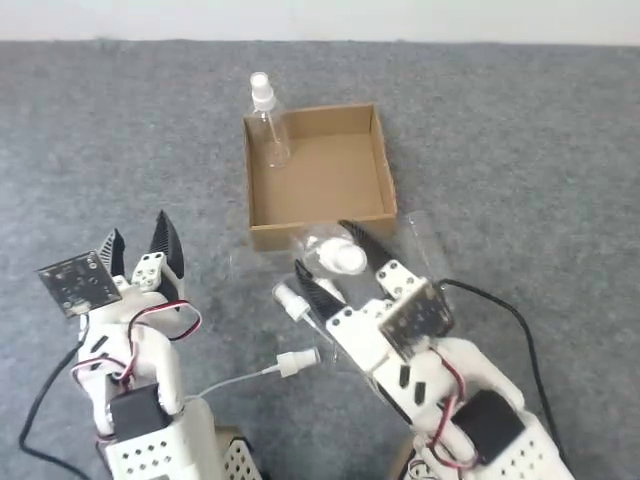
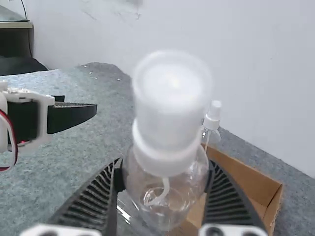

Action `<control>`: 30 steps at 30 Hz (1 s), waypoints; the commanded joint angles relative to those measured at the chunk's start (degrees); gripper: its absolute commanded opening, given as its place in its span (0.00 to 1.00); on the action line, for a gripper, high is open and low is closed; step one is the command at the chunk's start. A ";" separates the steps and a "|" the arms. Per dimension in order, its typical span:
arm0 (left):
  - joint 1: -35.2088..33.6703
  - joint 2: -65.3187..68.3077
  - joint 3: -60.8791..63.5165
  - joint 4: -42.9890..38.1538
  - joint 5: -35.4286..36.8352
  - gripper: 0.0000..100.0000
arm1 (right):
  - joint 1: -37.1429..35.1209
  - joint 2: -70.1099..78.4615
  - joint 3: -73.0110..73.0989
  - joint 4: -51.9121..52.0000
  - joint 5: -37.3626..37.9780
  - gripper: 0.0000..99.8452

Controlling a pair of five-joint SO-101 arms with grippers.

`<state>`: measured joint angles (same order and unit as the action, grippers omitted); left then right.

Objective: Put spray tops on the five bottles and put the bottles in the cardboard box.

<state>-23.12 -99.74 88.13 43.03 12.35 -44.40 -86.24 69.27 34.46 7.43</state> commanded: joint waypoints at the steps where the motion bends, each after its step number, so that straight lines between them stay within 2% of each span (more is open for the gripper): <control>1: -0.35 -0.88 -0.48 -1.58 0.53 0.21 | 0.75 10.24 -7.03 -4.53 -0.35 0.10; 6: -0.35 -0.88 -0.48 -1.58 0.44 0.21 | 2.33 20.97 -11.08 -9.19 2.64 0.10; 16: -0.18 -0.88 0.13 -1.93 0.44 0.21 | 5.76 42.07 -20.13 -19.74 2.81 0.10; 30: -0.18 -0.88 0.31 -1.93 0.44 0.21 | 6.02 74.33 -43.96 -20.62 2.64 0.10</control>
<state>-23.12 -99.74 88.84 43.03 12.35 -39.30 -14.68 32.70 15.38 9.45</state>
